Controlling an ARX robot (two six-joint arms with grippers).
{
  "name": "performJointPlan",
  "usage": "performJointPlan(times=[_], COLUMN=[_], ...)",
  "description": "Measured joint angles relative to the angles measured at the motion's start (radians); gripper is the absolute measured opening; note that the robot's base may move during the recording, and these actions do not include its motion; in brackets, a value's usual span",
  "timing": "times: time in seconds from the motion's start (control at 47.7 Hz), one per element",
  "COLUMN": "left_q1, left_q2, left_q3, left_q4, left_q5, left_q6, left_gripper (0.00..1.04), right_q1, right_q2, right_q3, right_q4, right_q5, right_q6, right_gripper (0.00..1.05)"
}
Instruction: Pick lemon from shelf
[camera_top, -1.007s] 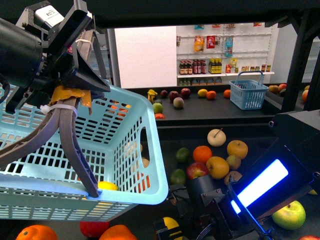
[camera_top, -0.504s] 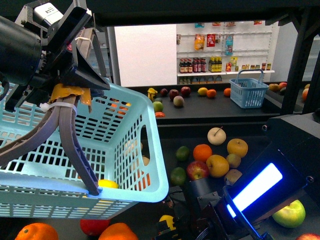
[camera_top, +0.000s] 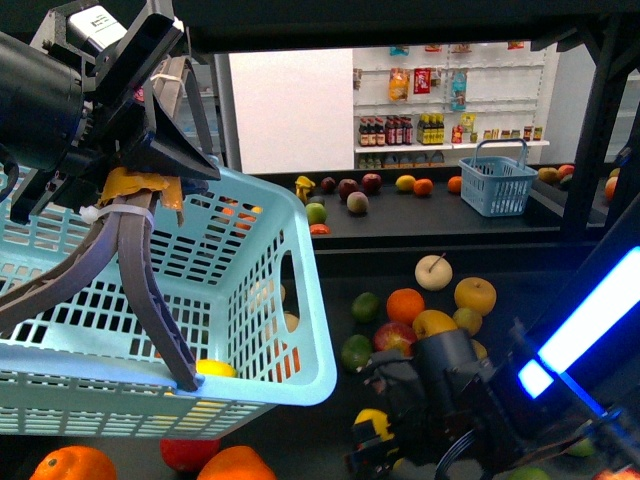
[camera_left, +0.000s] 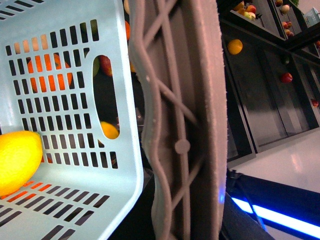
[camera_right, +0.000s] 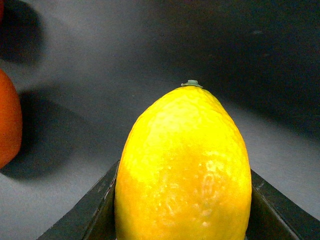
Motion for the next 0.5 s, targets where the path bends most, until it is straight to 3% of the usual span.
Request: performJointPlan(times=[0.315,0.504], left_q1=[0.0,0.0], left_q2=[0.0,0.0], left_q3=[0.0,0.0], left_q4=[0.0,0.0], left_q5=[0.0,0.0], left_q6=[0.0,0.0], left_gripper=[0.13,0.13], right_q1=[-0.126,-0.134], right_q2=[-0.315,-0.488], right_q3=[-0.199,-0.236], right_q4=[-0.003,-0.042], right_q5=[-0.017,-0.048], right_q6=[-0.082,-0.082], right_gripper=[0.57,0.57])
